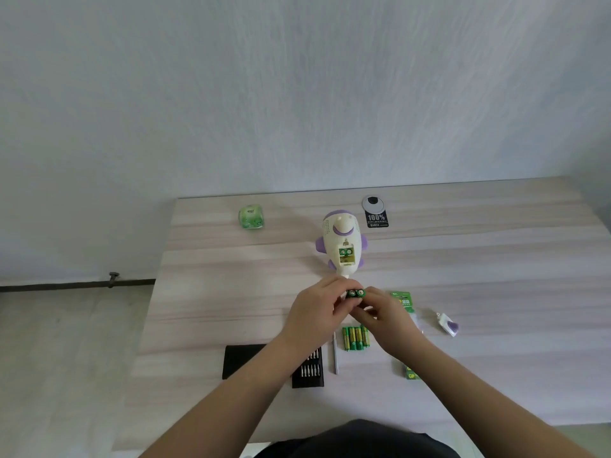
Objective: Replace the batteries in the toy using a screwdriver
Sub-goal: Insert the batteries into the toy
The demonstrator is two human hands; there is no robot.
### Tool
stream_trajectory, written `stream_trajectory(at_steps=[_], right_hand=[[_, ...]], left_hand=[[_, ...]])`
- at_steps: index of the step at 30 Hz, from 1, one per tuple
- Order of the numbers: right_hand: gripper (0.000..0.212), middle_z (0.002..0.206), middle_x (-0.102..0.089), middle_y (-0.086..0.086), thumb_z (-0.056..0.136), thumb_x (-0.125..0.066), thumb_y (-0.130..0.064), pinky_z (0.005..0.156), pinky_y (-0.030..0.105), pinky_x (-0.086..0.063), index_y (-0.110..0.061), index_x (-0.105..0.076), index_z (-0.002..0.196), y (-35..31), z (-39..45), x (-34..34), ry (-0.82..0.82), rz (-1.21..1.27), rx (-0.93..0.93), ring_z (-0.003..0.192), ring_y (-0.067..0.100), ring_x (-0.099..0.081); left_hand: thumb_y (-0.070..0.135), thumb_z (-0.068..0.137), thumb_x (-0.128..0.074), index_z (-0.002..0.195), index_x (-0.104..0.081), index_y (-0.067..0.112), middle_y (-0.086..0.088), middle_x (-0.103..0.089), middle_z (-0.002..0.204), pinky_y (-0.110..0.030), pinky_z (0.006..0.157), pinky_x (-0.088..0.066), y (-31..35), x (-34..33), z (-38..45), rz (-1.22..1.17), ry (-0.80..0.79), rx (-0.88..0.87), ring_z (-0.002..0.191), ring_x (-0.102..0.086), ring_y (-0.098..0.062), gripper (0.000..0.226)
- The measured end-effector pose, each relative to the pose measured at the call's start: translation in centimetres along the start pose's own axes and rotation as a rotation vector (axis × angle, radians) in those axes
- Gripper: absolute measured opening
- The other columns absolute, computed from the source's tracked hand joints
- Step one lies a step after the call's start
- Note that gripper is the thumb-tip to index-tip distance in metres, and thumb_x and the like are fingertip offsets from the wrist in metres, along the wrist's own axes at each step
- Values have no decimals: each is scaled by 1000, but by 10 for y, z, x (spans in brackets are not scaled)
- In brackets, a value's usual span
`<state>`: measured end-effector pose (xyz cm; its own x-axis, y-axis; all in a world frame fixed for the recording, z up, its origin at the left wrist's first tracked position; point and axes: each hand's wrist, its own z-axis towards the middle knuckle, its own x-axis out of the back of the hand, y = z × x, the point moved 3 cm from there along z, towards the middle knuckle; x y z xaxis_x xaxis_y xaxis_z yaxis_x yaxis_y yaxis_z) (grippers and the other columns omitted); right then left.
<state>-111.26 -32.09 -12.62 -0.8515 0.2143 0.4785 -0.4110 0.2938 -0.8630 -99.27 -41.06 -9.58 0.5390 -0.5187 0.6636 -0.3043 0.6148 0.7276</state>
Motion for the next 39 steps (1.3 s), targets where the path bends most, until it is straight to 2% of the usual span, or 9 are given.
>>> stream_trajectory(at_steps=[5, 11, 15, 21, 25, 29, 33, 35, 39], right_hand=[[24, 99, -57, -11, 89, -66, -24, 82, 14, -49, -28, -64, 113, 3, -1, 8, 147, 42, -17, 90, 3, -60], [12, 90, -65, -20, 87, -69, -22, 78, 3, -42, -29, -66, 97, 1, 7, 18, 203, -41, 4, 89, -5, -60], [13, 86, -67, -17, 86, -70, -20, 76, 4, -43, -30, -65, 94, 4, 17, 20, 219, 3, -37, 87, -4, -61], [25, 88, -68, -13, 87, -69, -18, 75, 7, -48, -30, -59, 106, 9, 36, 28, 279, 88, -104, 87, -4, -62], [23, 89, -69, -12, 86, -70, -18, 74, 4, -45, -23, -60, 106, 11, 51, 32, 298, 69, -92, 86, -6, -63], [16, 92, -69, -13, 90, -67, -18, 76, 2, -43, -18, -63, 105, 11, 63, 35, 309, 3, -43, 89, -7, -63], [16, 93, -67, -13, 91, -64, -15, 75, -1, -39, -16, -64, 107, 13, 70, 32, 269, -92, -17, 90, -2, -62], [17, 94, -68, -11, 91, -64, -15, 76, 4, -41, -17, -65, 108, 15, 72, 28, 261, -140, -4, 90, 2, -63], [18, 94, -71, 3, 87, -67, -10, 75, 25, -48, -11, -68, 105, 18, 74, 24, 294, -281, 94, 85, 19, -65]], left_hand=[[28, 89, -65, 106, -67, 22, 9, -66, 95, -27, 68, -52, -5, -6, 8, 6, 41, 39, 69, -56, -7, 19], [26, 86, -71, 105, -71, 24, 13, -67, 91, -19, 67, -49, -10, -10, 18, -47, 57, 94, 69, -56, -5, 19], [23, 85, -73, 116, -68, 28, 14, -70, 95, -18, 72, -50, -24, -13, 21, -164, 150, 245, 81, -63, -3, 32], [15, 86, -72, 121, -63, 20, 26, -67, 105, -4, 86, -42, -31, -7, 33, -193, 233, 277, 98, -60, 14, 37], [18, 85, -73, 115, -67, 21, 26, -67, 104, -13, 86, -49, -41, -11, 45, -129, 245, 268, 98, -63, 8, 30], [21, 85, -73, 114, -68, 20, 12, -72, 109, -31, 85, -55, -47, -16, 54, -74, 220, 234, 97, -68, -8, 29], [20, 84, -74, 114, -67, 20, 9, -73, 109, -36, 84, -56, -52, -20, 59, -20, 191, 211, 97, -69, -12, 31], [21, 83, -74, 115, -66, 22, 9, -73, 107, -37, 82, -56, -55, -21, 60, 7, 165, 206, 95, -69, -13, 33], [25, 83, -75, 113, -65, 23, 10, -74, 101, -37, 77, -56, -59, -24, 64, 63, 134, 174, 84, -69, -14, 32]])
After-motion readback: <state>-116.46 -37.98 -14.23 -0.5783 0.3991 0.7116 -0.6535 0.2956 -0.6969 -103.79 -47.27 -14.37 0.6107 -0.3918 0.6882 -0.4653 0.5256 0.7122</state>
